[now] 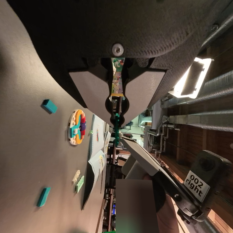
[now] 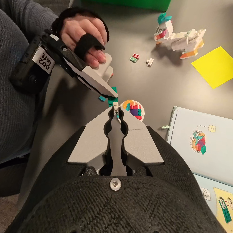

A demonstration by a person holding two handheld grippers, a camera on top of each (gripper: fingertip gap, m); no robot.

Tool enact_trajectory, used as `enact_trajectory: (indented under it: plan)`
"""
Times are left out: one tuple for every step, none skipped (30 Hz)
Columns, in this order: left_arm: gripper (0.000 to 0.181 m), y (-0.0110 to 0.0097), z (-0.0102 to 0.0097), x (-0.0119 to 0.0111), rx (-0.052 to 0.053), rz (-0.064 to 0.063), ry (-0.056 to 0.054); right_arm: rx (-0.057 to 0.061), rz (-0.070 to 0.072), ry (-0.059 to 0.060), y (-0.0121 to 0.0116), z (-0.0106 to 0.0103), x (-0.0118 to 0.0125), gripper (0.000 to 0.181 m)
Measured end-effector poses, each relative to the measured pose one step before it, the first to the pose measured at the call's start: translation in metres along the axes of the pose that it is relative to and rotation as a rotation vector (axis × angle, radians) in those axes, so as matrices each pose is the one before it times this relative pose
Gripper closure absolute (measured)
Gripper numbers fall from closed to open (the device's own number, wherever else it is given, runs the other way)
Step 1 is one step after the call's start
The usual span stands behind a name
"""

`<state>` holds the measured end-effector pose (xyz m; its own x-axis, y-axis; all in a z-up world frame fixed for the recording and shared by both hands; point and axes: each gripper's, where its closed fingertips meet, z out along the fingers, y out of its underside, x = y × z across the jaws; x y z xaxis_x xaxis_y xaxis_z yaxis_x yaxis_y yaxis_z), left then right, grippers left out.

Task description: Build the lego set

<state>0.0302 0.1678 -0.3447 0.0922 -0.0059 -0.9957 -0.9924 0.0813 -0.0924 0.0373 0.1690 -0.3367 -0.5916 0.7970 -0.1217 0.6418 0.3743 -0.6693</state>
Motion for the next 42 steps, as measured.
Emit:
enact_trajectory:
  plan:
    - [0.178, -0.00058, -0.00031, -0.0002, 0.0025, 0.0011, -0.0018, -0.0013, -0.0022, -0.0014, 0.00004, -0.00019, -0.00029, 0.176]
    - [0.179, -0.00032, -0.00018, 0.00015, 0.0016, 0.0007, -0.0001, -0.0022, 0.0004, 0.0003, 0.00024, -0.0001, 0.00007, 0.176]
    - [0.179, -0.00036, -0.00017, 0.00022, 0.0018, 0.0009, 0.0005, -0.0026, 0.0017, -0.0018, 0.0003, 0.00011, -0.00018, 0.176]
    - [0.179, -0.00028, -0.0001, 0.00003, 0.0012, 0.0009, -0.0001, -0.0014, 0.0012, -0.0014, 0.00019, 0.00003, -0.00021, 0.176]
    - [0.179, -0.00015, -0.00013, 0.00008, 0.0009, -0.0006, 0.0003, -0.0015, 0.0011, -0.0022, 0.00028, -0.00016, -0.00045, 0.176]
    - [0.179, -0.00015, -0.00013, 0.00004, 0.0009, -0.0004, 0.0, -0.0012, 0.0014, -0.0042, 0.00026, -0.00013, -0.00088, 0.176]
    - [0.179, -0.00009, -0.00016, -0.00007, 0.0005, 0.0002, -0.0004, -0.0006, 0.0013, -0.0038, 0.00034, -0.00023, -0.00085, 0.176]
    - [0.179, -0.00006, -0.00007, -0.00004, 0.0004, 0.0005, -0.0001, -0.001, -0.0001, -0.0044, 0.00046, -0.00026, -0.00113, 0.176]
    - [0.179, 0.00013, -0.00013, -0.00004, -0.0003, -0.0001, -0.0003, -0.0004, -0.0009, 0.0007, 0.00034, -0.00034, -0.0003, 0.176]
    - [0.179, 0.0, -0.00011, -0.00016, -0.0001, -0.0002, -0.0005, 0.0, 0.0002, 0.0043, 0.00016, -0.00034, 0.00018, 0.176]
    - [0.179, -0.00007, -0.00014, -0.00023, 0.001, -0.0004, -0.001, 0.0008, 0.0006, 0.0036, -0.00008, -0.00036, 0.00031, 0.176]
    - [0.179, 0.00006, -0.0001, -0.00017, 0.0002, -0.0005, -0.0007, -0.0002, 0.0009, 0.0026, -0.00008, -0.00016, 0.00014, 0.176]
    - [0.179, 0.0, -0.0001, -0.00005, -0.0001, 0.0, -0.0003, -0.0011, 0.0006, 0.0058, 0.00019, -0.00025, 0.00077, 0.176]
    - [0.179, 0.00004, -0.00002, -0.00013, -0.0003, 0.0003, -0.0001, -0.001, -0.0011, 0.0028, 0.00016, -0.00019, 0.00025, 0.176]
    - [0.179, -0.00023, -0.00023, -0.00013, 0.0008, 0.0022, -0.0006, 0.0005, 0.0011, -0.0007, -0.00013, -0.00004, -0.00019, 0.176]
    - [0.179, -0.0006, -0.00038, -0.00052, 0.0012, 0.0044, -0.0025, 0.0024, 0.0014, -0.0025, -0.00037, -0.00003, -0.00068, 0.175]
    - [0.179, -0.00082, -0.00031, -0.00046, 0.002, 0.0017, -0.0027, 0.002, 0.0012, -0.0036, -0.00043, 0.00004, -0.00084, 0.175]
    - [0.179, -0.00052, -0.00028, -0.00052, 0.0012, -0.0002, -0.0018, 0.0014, 0.0011, -0.0007, -0.00017, 0.00014, -0.00053, 0.175]
    - [0.179, -0.00017, -0.00034, -0.00105, 0.0008, 0.0005, -0.0051, 0.0, 0.0001, 0.0016, 0.00019, 0.00031, -0.00019, 0.175]
    - [0.178, -0.00009, -0.00023, -0.00029, 0.001, -0.0006, -0.0002, 0.0017, 0.0013, -0.0005, -0.00005, 0.00027, -0.00041, 0.175]
    - [0.178, 0.00005, -0.00003, 0.00003, -0.0004, -0.0005, 0.0, 0.0016, 0.0023, -0.0032, -0.00012, 0.00018, -0.00073, 0.175]
    - [0.179, -0.00011, -0.00015, -0.00018, 0.0007, 0.0006, -0.001, 0.002, -0.0001, 0.0003, -0.00012, 0.00004, -0.00022, 0.175]
    - [0.179, -0.00011, -0.00005, -0.00012, 0.0006, -0.0003, -0.0003, 0.0015, -0.003, 0.0017, -0.00003, 0.00006, -0.00016, 0.175]
    - [0.179, -0.0001, -0.00005, 0.00005, 0.0007, -0.0002, 0.0003, 0.0007, -0.0013, 0.0031, -0.00004, -0.00007, 0.00017, 0.174]
    - [0.179, -0.00001, -0.0001, -0.00006, 0.0, 0.0001, -0.0004, 0.0013, 0.0007, 0.0044, -0.00018, -0.00028, 0.00036, 0.172]
    - [0.178, 0.00018, 0.00005, -0.0001, -0.0006, -0.0009, 0.0003, 0.0041, 0.0002, 0.004, -0.00058, -0.00033, 0.00019, 0.169]
    - [0.178, 0.00032, 0.00002, 0.00003, -0.0009, -0.0011, 0.0005, 0.0085, -0.0014, 0.0059, -0.00108, -0.0009, 0.00024, 0.165]
    - [0.178, 0.00018, -0.00005, 0.0, -0.0007, -0.0002, 0.0007, 0.0152, -0.0044, 0.0151, -0.00197, -0.00154, 0.00122, 0.159]
    - [0.178, 0.00033, 0.00008, 0.00029, -0.0016, -0.0013, 0.0021, 0.0262, -0.0123, 0.0209, -0.00324, -0.00232, 0.00087, 0.15]
    - [0.178, 0.00035, 0.00018, 0.00012, -0.0016, -0.0009, 0.0012, 0.0367, -0.0278, 0.0202, -0.00449, -0.00264, -0.00114, 0.145]
    - [0.179, 0.00064, 0.00017, 0.00014, -0.003, -0.0011, 0.0019, 0.0451, -0.0541, 0.0243, -0.00532, -0.00243, -0.0031, 0.141]
    - [0.179, 0.00092, 0.00037, 0.00038, -0.0043, -0.004, 0.0037, 0.0401, -0.0835, 0.0479, -0.00408, -0.00139, -0.00229, 0.138]
    - [0.178, 0.00075, 0.00025, -0.00002, -0.0033, -0.004, 0.0023, 0.0149, -0.1102, 0.0819, -0.0006, -0.00043, 0.00052, 0.137]
    - [0.178, 0.00048, 0.00007, -0.00037, -0.0016, -0.0039, -0.0001, -0.0024, -0.1238, 0.0896, 0.00171, 0.00078, -0.00029, 0.135]
    - [0.178, 0.00043, 0.00015, -0.00018, -0.002, -0.0045, 0.0016, -0.0181, -0.1178, 0.091, 0.0028, 0.00196, -0.00075, 0.134]
    - [0.178, 0.00063, 0.00033, 0.00019, -0.0038, -0.0032, 0.0027, -0.0322, -0.1131, 0.0886, 0.00359, 0.00269, -0.00127, 0.131]
    - [0.178, 0.00034, 0.00018, 0.00012, -0.0016, -0.0006, 0.0013, -0.0371, -0.1069, 0.0646, 0.00365, 0.00334, -0.00399, 0.127]
    - [0.178, 0.00002, 0.00015, 0.00041, -0.0008, -0.0003, 0.0027, -0.0402, -0.081, 0.052, 0.003, 0.00318, -0.00373, 0.125]
    - [0.179, -0.0003, 0.00013, 0.00028, 0.0002, 0.0008, 0.0014, -0.0332, -0.0545, 0.0304, 0.00197, 0.00326, -0.0042, 0.125]
    - [0.179, -0.00024, -0.00006, 0.00011, 0.0004, 0.0005, 0.0002, -0.0329, -0.0329, 0.0277, 0.00197, 0.00293, -0.00209, 0.126]
    - [0.179, -0.0003, 0.00007, 0.00023, 0.0007, -0.0001, 0.0014, -0.0256, -0.0261, 0.0258, 0.00126, 0.0025, -0.00062, 0.13]
    - [0.179, -0.00032, -0.00003, 0.00005, 0.0008, -0.0002, 0.0001, -0.0279, -0.0272, 0.0305, 0.00179, 0.00194, 0.00133, 0.136]
